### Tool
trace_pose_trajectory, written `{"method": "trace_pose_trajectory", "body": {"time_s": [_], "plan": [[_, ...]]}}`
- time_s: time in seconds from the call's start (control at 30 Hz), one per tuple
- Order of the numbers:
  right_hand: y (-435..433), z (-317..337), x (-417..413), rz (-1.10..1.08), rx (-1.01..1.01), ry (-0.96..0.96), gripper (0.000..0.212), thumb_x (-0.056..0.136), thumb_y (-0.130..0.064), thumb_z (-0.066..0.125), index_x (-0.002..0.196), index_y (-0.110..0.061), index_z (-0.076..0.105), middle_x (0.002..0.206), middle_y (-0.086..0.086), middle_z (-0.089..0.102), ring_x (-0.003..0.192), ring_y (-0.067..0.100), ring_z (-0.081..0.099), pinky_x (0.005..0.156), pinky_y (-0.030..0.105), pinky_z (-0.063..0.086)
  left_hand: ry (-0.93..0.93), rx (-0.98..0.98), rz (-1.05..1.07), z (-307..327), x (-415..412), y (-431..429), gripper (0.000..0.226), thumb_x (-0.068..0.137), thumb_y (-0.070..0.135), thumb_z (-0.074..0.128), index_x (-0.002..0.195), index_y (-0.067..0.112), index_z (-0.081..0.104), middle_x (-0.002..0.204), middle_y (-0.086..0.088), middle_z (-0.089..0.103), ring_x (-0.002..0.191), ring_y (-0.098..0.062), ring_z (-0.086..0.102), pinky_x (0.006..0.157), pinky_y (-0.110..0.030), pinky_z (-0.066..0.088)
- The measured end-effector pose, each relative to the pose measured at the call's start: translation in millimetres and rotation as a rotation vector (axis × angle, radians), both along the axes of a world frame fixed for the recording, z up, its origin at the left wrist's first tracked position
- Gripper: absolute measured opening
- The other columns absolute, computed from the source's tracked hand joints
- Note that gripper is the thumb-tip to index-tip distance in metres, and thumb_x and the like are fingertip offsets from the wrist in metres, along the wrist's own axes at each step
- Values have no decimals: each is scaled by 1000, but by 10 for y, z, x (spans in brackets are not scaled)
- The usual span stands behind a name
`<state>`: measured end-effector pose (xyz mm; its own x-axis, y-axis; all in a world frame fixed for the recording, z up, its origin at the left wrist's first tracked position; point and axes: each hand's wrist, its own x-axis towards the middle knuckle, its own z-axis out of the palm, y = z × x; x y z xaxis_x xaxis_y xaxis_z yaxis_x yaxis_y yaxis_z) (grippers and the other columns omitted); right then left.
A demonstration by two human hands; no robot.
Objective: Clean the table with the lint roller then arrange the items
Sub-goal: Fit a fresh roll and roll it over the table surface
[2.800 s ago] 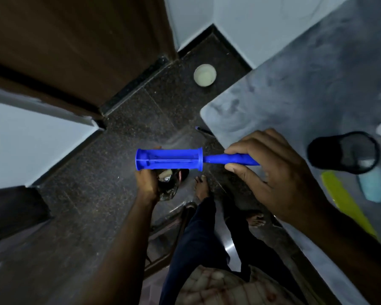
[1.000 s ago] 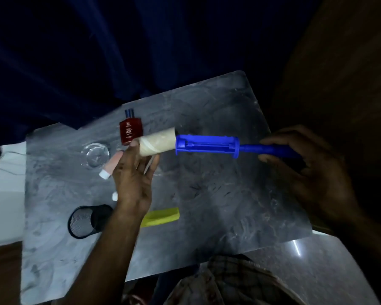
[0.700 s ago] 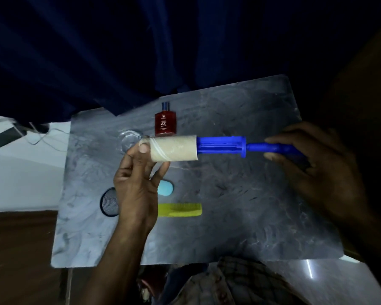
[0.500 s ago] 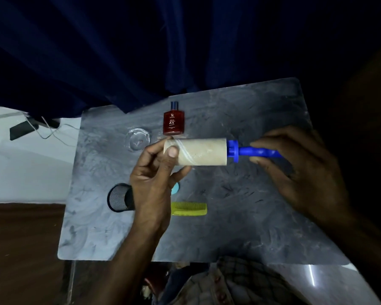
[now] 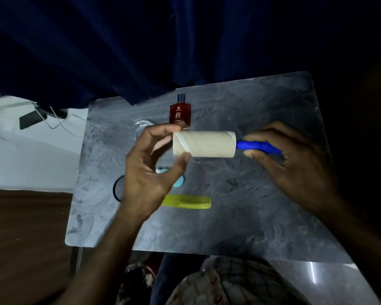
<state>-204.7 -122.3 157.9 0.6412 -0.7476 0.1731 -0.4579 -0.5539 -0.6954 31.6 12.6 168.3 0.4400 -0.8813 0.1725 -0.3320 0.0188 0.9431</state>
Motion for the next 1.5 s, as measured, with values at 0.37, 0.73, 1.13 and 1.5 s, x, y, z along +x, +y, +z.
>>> {"method": "trace_pose_trajectory", "body": {"time_s": [0.37,0.73,1.13,1.5], "plan": [[8,-1259,242,-424,316,128,22,98,-24,63,106,-4,69,98,18,65,91,35,62,83,42,49,-347,268,-130,-1279,179,187,22,92,21,67,113,18,73,118,5,72,116,-15,65,101,-40,52],[234,-1804,921,-551,227,348,28,101,-26,55,113,-3,66,110,21,69,100,39,66,83,39,46,-651,536,-138,-2369,273,-923,66,106,22,47,167,5,28,176,-17,27,165,-32,23,136,-44,16],[402,-1915,977,-442,174,692,39,102,-50,44,125,-21,57,105,9,75,96,32,73,77,36,54,-776,592,-55,-2643,148,-1008,67,108,34,29,169,8,21,178,-16,19,167,-33,16,137,-52,13],[262,-2011,772,-578,352,488,39,102,-47,49,107,-13,67,99,14,75,95,37,71,81,40,55,-838,620,9,-2653,72,-1038,71,107,39,31,170,11,18,179,-12,18,168,-28,15,137,-53,11]]}}
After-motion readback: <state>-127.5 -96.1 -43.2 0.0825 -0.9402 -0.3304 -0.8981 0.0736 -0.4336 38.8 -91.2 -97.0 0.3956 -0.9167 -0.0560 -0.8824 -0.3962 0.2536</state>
